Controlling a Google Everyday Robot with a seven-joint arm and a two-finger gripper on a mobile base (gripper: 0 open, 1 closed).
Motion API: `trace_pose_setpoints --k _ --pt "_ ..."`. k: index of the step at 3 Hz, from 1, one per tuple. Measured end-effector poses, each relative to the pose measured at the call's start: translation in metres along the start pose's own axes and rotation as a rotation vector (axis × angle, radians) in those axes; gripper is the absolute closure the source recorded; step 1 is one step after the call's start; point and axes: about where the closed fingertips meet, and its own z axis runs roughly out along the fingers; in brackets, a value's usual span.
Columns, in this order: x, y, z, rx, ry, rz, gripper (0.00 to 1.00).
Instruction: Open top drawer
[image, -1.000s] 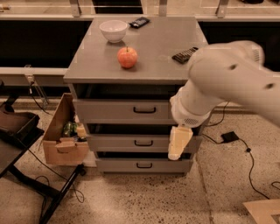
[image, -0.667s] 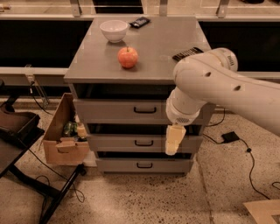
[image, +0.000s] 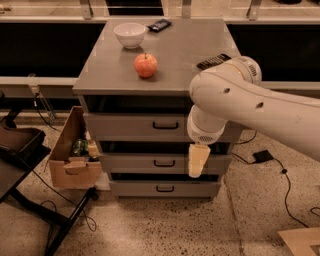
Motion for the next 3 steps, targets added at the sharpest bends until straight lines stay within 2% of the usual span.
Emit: trace_pose_setpoints --k 1,2,3 --pt "0.029 -0.028 0.015 0.063 0.110 0.011 0.00" --pt "0.043 -0.048 0.026 0.088 0.133 0.002 0.00" --pt "0.048 -0.075 0.055 0.089 0.090 -0.002 0.00"
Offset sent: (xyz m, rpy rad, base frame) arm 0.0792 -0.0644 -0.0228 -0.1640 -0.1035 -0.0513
